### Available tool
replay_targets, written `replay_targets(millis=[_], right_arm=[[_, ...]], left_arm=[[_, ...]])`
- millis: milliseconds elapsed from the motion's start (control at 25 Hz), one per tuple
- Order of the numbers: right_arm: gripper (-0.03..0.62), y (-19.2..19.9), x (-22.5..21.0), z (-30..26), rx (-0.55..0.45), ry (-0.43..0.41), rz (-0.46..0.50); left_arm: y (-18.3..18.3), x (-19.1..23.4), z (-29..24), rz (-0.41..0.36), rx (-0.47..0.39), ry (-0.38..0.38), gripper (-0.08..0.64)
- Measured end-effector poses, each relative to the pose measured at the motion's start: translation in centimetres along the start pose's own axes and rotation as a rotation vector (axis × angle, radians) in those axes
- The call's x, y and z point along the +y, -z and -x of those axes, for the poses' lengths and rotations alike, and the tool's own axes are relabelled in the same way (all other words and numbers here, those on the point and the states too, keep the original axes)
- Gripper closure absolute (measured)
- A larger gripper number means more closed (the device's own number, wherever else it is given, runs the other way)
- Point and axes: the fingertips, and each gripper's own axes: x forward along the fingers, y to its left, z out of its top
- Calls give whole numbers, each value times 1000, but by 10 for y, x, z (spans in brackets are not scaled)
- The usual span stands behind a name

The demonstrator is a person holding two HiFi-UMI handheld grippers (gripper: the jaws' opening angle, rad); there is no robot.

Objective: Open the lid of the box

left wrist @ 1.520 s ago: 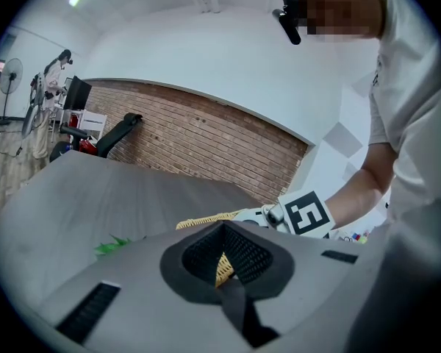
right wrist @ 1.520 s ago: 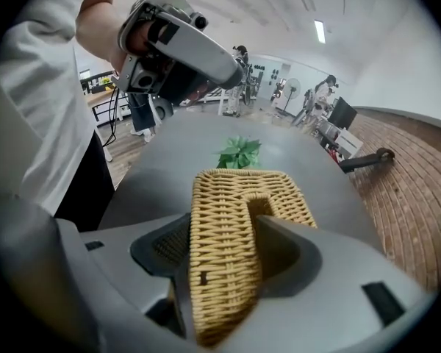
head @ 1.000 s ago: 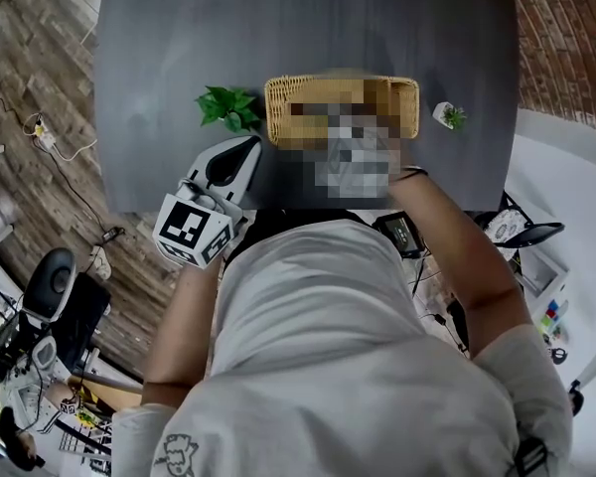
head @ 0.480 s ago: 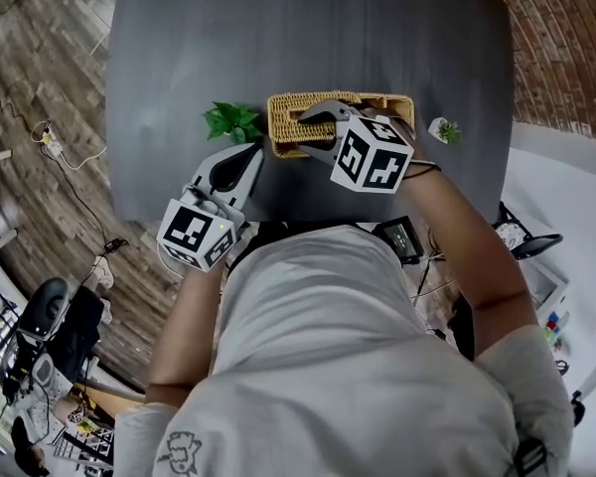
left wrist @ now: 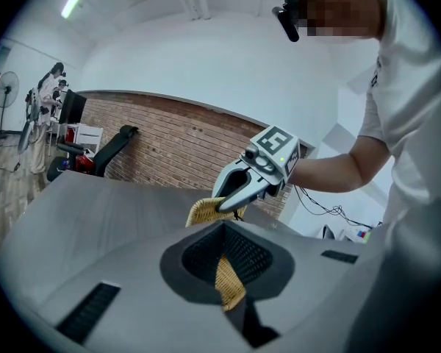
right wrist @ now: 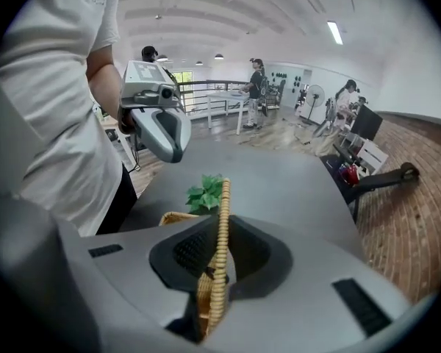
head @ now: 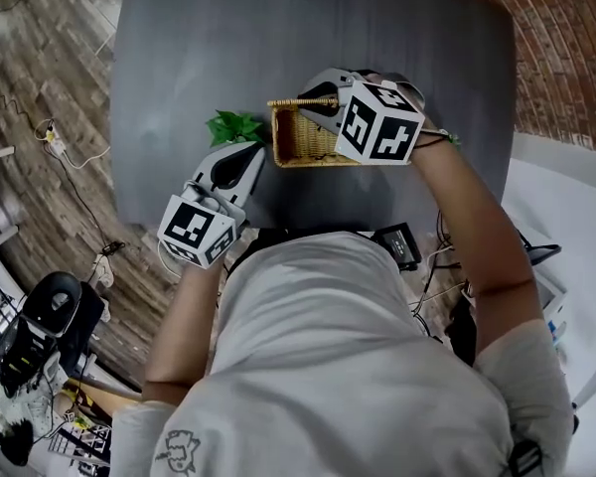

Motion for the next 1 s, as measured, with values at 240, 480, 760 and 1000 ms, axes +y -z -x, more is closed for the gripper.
replay_targets(millis=[240, 480, 760, 1000], right_arm=[[538, 0, -28, -1, -45, -81, -45], [518, 3, -59, -6, -62, -114, -80], [485, 24, -91, -20, -70, -85, -96], [479, 32, -104, -30, -83, -92, -126]], left_arm=[[3, 9, -6, 10, 16, -9, 549], [7, 18, -9, 21, 34, -22, 549], [12, 16, -17, 29, 44, -39, 549], [14, 19, -16, 35, 49, -55, 549]])
